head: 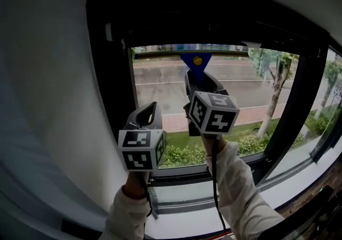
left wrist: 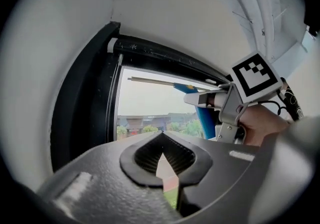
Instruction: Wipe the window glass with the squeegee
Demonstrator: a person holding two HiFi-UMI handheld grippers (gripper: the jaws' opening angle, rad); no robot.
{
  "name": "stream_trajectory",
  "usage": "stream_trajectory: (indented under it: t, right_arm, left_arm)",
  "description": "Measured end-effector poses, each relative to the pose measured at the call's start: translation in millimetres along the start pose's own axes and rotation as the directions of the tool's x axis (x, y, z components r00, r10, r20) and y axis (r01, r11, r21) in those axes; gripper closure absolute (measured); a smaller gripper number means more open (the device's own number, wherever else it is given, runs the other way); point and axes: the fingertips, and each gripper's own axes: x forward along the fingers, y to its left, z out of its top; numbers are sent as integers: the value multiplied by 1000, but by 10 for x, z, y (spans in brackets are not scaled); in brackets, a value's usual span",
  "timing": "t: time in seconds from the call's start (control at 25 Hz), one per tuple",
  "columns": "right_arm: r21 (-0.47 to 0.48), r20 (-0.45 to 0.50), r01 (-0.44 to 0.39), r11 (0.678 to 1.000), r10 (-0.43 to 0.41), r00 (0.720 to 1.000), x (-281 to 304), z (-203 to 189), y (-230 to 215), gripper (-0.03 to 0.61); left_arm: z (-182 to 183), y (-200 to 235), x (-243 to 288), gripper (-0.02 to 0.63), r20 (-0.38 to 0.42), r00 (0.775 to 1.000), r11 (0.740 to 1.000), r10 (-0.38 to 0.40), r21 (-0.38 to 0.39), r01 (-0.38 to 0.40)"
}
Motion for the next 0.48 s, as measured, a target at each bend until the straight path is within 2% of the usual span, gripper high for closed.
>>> stream_trajectory:
  t: [0.12, 0.2, 0.32, 0.48]
  right_arm:
    - [-11, 39, 7, 1000, -6, 999, 168, 227, 12, 446]
    - [-13, 44, 7, 1000, -6, 999, 276, 314, 34, 446]
    - [17, 27, -2, 1000, 2, 1000, 423, 308, 80, 456]
    - [-7, 33, 2, 1000, -2, 999, 523, 332, 145, 459]
  left_arm:
    - [184, 2, -29, 614, 27, 1000, 1000, -8, 0, 8]
    - [178, -17, -48, 614, 23, 1000, 1000, -14, 2, 14]
    - [154, -6, -48, 614, 14, 1000, 1000, -24, -15, 24]
    - [202, 80, -40, 614, 22, 1000, 1000, -14, -19, 14]
